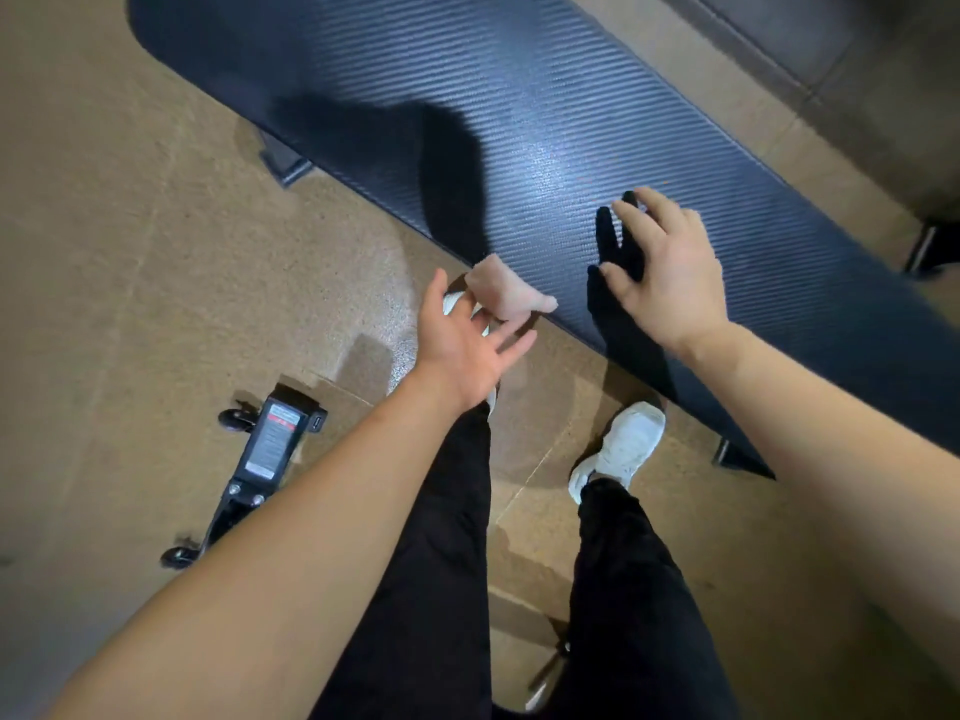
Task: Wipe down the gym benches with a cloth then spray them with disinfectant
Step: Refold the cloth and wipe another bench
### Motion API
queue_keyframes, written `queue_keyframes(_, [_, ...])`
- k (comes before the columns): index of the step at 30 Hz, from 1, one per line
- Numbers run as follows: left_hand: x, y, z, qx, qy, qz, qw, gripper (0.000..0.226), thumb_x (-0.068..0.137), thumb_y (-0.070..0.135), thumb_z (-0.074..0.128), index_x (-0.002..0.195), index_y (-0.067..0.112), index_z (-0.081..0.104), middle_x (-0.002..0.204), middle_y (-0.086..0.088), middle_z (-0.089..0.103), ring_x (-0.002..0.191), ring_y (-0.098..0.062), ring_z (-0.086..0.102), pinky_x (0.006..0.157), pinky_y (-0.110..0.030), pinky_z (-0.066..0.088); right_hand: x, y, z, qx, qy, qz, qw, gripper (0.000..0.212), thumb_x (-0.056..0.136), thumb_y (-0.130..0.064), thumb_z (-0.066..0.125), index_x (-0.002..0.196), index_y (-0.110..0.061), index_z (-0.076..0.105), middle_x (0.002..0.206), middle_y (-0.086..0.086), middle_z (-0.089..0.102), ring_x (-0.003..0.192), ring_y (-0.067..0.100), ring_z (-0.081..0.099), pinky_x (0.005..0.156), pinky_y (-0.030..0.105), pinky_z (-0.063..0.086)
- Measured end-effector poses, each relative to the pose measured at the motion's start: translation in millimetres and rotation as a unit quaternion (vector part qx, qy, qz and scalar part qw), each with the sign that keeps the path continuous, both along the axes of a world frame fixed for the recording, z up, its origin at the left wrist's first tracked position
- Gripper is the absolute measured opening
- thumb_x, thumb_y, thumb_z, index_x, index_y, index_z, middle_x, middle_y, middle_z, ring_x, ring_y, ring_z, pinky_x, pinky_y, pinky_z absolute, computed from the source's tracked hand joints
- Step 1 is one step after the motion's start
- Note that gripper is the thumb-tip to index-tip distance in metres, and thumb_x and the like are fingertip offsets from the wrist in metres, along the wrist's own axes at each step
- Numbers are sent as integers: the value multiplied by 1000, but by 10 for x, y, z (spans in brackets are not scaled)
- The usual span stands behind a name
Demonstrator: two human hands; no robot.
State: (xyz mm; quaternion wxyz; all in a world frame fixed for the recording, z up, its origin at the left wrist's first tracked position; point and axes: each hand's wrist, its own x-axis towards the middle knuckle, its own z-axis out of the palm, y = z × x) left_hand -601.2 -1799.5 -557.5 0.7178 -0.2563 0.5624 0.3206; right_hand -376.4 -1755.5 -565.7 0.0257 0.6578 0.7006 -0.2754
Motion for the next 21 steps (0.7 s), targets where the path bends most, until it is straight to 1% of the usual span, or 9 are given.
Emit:
queue_keyframes(3, [212,-91,44,-7,-2,-39,999,62,101,64,38,138,18,57,142,-9,59,130,-35,60,116,-58,40,556,-660,52,-31,-54,-109,992,65,90,-29,72,149,-16,47,158,13,38,136,40,39,109,56,40])
queue_keyframes(6, [430,-208,69,-5,4,-64,998,63,102,61,36,145,17,53,142,-10,60,128,-34,61,117,-57,38,990,-1195,75,-92,-121,-195,969,76,90,-39,72,155,-25,35,166,12,23,145,42,24,111,62,35])
queue_keyframes(9, [675,-345,77,-3,5,-92,996,64,102,60,35,149,18,50,146,-10,58,127,-33,63,115,-56,40,1195,-1493,18,-163,-149,-182,958,88,91,-52,65,160,-37,13,170,8,1,150,48,10,113,68,30])
queue_keyframes(11, [860,-463,80,-6,4,-107,994,65,101,60,36,151,20,49,147,-9,58,126,-33,63,112,-55,44,1225,-1548,-14,-167,-138,-172,961,90,92,-54,63,160,-40,7,170,7,-4,150,49,6,111,72,29])
queue_keyframes(15, [1267,-721,93,-10,8,-136,991,68,99,63,36,150,20,51,147,-7,58,126,-32,63,99,-51,51,1288,-1514,-33,-179,-107,-171,963,92,90,-53,67,160,-42,7,170,6,-6,151,48,2,109,76,28])
queue_keyframes(17, [1484,-857,110,-7,10,-157,987,67,99,63,36,148,21,53,148,-5,58,127,-32,62,98,-51,52,1370,-1548,-21,-179,-68,-168,967,88,89,-52,69,159,-42,15,170,2,-3,152,45,1,110,75,27])
queue_keyframes(19, [1687,-980,134,-7,15,-175,984,66,99,63,36,148,22,54,147,-3,59,127,-33,62,104,-52,50,1482,-1629,6,-144,-25,-168,975,80,90,-47,70,157,-40,28,170,0,9,154,38,7,111,70,30])
queue_keyframes(20, [1781,-1039,142,-6,16,-185,983,66,100,62,35,148,22,54,147,-3,59,128,-33,62,107,-53,48,1548,-1701,11,-119,1,-181,976,74,91,-43,70,156,-36,34,168,-1,20,153,33,15,112,65,34])
queue_keyframes(21, [1871,-1095,151,-6,19,-197,980,66,100,62,35,148,22,53,147,-3,59,128,-33,61,108,-53,46,1594,-1802,15,-92,31,-208,973,68,92,-38,70,153,-31,42,162,0,33,149,28,26,112,57,39])
